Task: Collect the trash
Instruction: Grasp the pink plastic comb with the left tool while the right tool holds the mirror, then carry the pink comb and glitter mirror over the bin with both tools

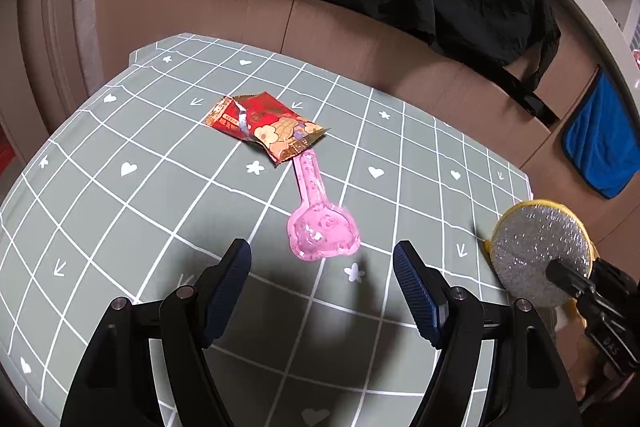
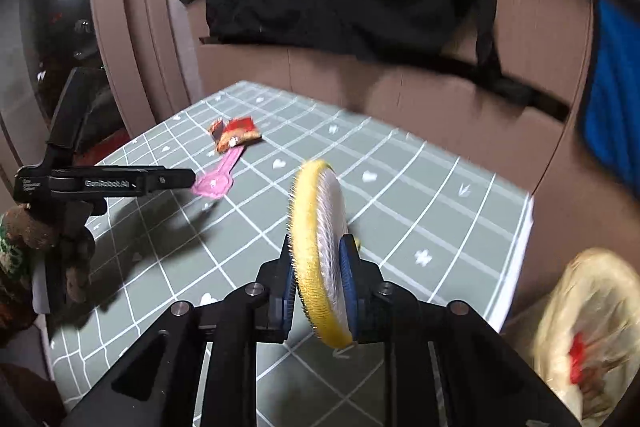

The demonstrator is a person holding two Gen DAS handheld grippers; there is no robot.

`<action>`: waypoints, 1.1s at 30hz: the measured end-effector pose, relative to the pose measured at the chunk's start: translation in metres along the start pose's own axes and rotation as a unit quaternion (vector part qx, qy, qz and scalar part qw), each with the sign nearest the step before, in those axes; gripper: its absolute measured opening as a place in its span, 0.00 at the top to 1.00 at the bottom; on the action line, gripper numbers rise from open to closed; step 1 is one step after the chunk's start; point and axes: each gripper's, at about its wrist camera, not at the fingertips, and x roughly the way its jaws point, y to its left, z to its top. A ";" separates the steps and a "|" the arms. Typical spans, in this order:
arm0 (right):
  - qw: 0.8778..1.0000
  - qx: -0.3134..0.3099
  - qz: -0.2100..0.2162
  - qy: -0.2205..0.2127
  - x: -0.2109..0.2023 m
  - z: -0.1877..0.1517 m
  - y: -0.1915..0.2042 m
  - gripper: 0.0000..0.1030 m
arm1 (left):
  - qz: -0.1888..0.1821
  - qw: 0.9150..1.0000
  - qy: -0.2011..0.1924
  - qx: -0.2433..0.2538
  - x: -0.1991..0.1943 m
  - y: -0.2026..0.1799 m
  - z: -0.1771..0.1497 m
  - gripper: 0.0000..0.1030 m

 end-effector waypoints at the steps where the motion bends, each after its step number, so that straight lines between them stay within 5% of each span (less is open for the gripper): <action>1: 1.000 0.005 -0.001 -0.005 -0.002 -0.001 -0.001 0.86 | 0.001 1.000 0.001 -0.001 0.001 -0.002 0.000 0.28; 7: 0.999 0.034 -0.003 -0.029 -0.015 -0.002 -0.011 0.87 | 0.091 0.995 -0.039 0.021 0.014 -0.024 0.002 0.30; 14: 0.999 0.045 0.004 -0.031 -0.021 -0.012 -0.014 0.87 | 0.117 0.993 -0.010 0.031 0.043 -0.030 0.005 0.38; 19: 0.998 0.045 0.004 -0.033 -0.022 -0.015 -0.015 0.87 | 0.121 0.992 0.002 0.032 0.047 -0.029 0.005 0.50; 25: 0.998 0.045 0.003 -0.038 -0.024 -0.015 -0.014 0.87 | 0.095 0.995 -0.006 0.007 0.037 -0.023 0.004 0.51; 33: 0.998 0.034 0.002 -0.052 -0.037 -0.010 -0.011 0.87 | 0.060 0.996 -0.064 0.032 -0.009 -0.049 0.014 0.51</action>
